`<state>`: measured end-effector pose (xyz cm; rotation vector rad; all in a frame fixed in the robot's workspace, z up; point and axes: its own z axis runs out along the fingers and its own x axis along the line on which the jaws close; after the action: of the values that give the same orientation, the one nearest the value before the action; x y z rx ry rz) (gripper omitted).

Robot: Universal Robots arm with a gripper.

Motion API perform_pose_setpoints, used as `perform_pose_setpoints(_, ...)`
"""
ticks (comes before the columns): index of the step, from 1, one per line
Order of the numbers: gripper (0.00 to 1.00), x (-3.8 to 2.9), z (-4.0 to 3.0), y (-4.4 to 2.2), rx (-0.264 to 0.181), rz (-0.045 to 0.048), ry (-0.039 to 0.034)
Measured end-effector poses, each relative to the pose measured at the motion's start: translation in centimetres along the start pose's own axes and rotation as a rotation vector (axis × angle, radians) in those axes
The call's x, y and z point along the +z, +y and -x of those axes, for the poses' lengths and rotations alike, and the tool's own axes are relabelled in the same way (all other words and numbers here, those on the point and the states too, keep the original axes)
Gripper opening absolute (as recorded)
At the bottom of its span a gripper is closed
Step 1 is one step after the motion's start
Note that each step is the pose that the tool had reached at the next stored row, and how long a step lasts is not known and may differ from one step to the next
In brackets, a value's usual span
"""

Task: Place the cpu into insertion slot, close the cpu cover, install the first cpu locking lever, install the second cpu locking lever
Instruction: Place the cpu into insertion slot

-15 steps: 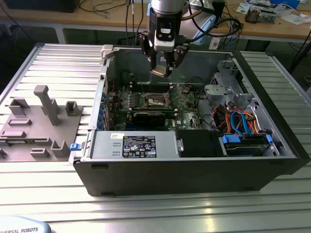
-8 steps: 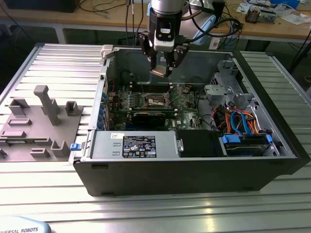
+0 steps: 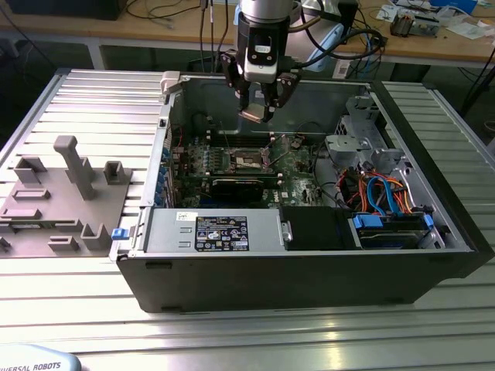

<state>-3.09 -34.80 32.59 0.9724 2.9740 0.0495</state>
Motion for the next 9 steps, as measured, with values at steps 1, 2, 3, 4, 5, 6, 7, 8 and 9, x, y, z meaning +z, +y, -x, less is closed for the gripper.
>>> perform_pose_setpoints(1, 0.54, 0.0, 0.0, 0.0, 0.001, 0.0, 0.0)
perform_pose_setpoints(2, 0.54, 0.0, 0.0, 0.0, 0.003, 0.0, -0.0001)
perform_pose_setpoints(3, 0.54, 0.0, 0.0, 0.0, 0.004, 0.0, -0.0001)
perform_pose_setpoints(4, 0.54, 0.0, 0.0, 0.0, 0.005, 0.0, -0.0002)
perform_pose_setpoints(5, 0.54, 0.0, 0.0, 0.0, 0.007, 0.0, -0.0002)
perform_pose_setpoints(6, 0.54, 0.0, 0.0, 0.0, 0.008, 0.0, -0.0002)
perform_pose_setpoints(7, 0.54, 0.0, 0.0, 0.0, 0.009, 0.0, -0.0003)
perform_pose_setpoints(8, 0.54, 0.0, 0.0, 0.0, 0.01, 0.0, -0.0003)
perform_pose_setpoints(9, 0.54, 0.0, 0.0, 0.0, 0.011, 0.0, -0.0004)
